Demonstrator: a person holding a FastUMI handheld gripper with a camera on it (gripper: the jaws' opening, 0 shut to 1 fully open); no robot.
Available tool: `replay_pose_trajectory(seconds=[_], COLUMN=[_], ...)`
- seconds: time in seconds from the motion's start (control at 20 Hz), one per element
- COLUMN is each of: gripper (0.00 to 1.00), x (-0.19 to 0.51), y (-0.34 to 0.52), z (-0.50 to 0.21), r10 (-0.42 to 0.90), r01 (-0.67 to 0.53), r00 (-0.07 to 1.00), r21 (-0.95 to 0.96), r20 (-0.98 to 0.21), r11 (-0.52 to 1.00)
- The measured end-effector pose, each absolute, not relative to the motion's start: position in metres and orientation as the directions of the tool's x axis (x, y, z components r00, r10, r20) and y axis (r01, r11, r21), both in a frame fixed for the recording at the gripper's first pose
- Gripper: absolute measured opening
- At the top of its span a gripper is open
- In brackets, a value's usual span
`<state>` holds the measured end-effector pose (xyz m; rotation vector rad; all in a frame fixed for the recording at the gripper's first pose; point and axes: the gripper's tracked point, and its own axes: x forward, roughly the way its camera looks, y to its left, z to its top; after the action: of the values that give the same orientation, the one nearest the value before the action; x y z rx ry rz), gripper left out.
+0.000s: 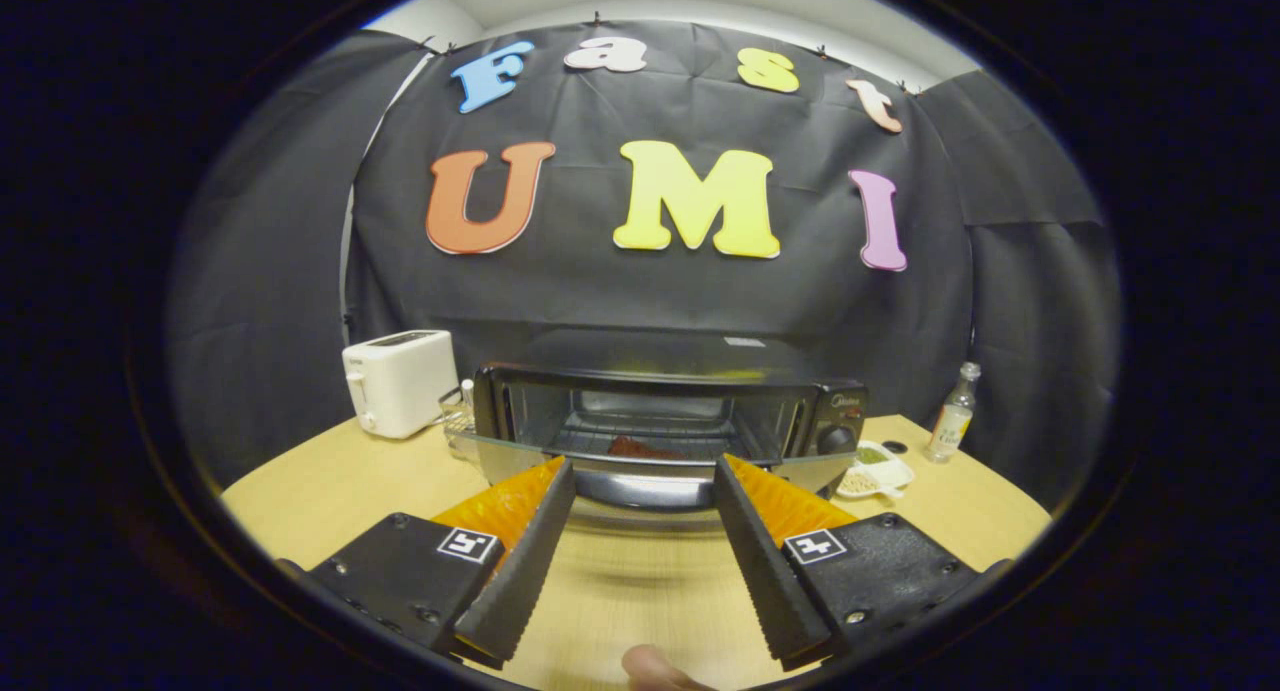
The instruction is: Open the toaster oven, put the food inside, and close the toaster oven door.
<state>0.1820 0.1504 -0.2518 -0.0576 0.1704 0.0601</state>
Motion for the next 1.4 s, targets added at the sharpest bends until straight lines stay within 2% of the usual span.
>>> replay_pose_trajectory(seconds=[0.15,0.3,0.65,0.95,1.4], gripper=[0.9,0.9,0.91,0.96,0.96], x=[0.195,0.173,0.047,-0.055,-0.101], y=[0.147,0.133,0.088,0.053,0.021], z=[-0.23,-0.19,-0.096,-0.046,-0.049], r10=[0.061,0.039,0.027,0.032,0.029], r01=[-0.067,-0.042,-0.024,-0.025,-0.024], r00=[0.985,0.993,0.999,0.996,0.994], r21=[-0.035,-0.026,-0.069,-0.082,-0.049], r20=[-0.159,-0.113,0.043,0.088,0.102], r11=[0.997,0.999,0.997,0.996,0.998])
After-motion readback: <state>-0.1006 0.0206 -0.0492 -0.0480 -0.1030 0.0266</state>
